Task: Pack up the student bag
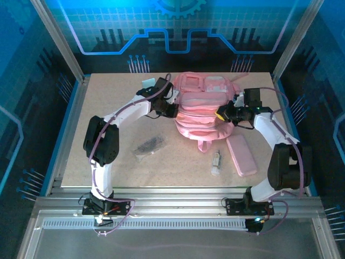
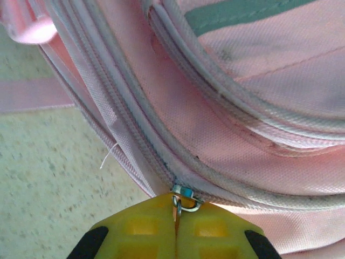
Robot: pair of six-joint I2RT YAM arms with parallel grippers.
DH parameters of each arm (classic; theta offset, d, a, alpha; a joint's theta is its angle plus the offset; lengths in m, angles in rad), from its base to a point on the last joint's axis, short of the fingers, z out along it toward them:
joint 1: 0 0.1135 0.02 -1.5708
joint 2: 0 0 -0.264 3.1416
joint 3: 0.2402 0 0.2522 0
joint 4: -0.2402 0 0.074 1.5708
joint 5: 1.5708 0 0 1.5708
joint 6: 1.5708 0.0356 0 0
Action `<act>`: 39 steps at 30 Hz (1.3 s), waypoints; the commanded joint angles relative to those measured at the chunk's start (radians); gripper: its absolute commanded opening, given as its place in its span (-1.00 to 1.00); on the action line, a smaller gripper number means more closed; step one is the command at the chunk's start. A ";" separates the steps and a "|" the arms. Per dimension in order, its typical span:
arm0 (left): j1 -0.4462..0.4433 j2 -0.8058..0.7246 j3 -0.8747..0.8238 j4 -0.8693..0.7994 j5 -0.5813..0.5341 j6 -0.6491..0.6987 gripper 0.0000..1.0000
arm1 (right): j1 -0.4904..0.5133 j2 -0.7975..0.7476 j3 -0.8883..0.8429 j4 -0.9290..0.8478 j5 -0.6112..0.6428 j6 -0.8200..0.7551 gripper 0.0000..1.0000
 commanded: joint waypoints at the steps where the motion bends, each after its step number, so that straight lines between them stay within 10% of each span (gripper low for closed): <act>1: 0.125 0.024 0.087 0.033 -0.176 0.033 -1.00 | -0.076 -0.001 0.044 -0.117 0.043 -0.157 -1.00; 11: -0.066 -0.110 -0.047 0.060 0.074 -0.122 -1.00 | -0.089 0.143 0.186 -0.090 0.107 -0.114 -0.97; 17: -0.139 0.002 0.044 0.109 0.141 -0.177 -1.00 | -0.123 0.092 0.160 -0.052 0.150 -0.025 0.25; 23: -0.171 0.137 0.241 0.090 0.196 -0.221 -1.00 | -0.120 -0.067 -0.016 -0.001 0.087 0.091 0.62; 35: -0.223 0.124 0.225 0.063 0.235 -0.182 -1.00 | 0.052 -0.012 -0.139 0.315 0.113 0.383 0.58; 39: -0.223 0.085 0.157 0.078 0.222 -0.160 -1.00 | 0.072 0.060 -0.126 0.381 0.141 0.410 -0.13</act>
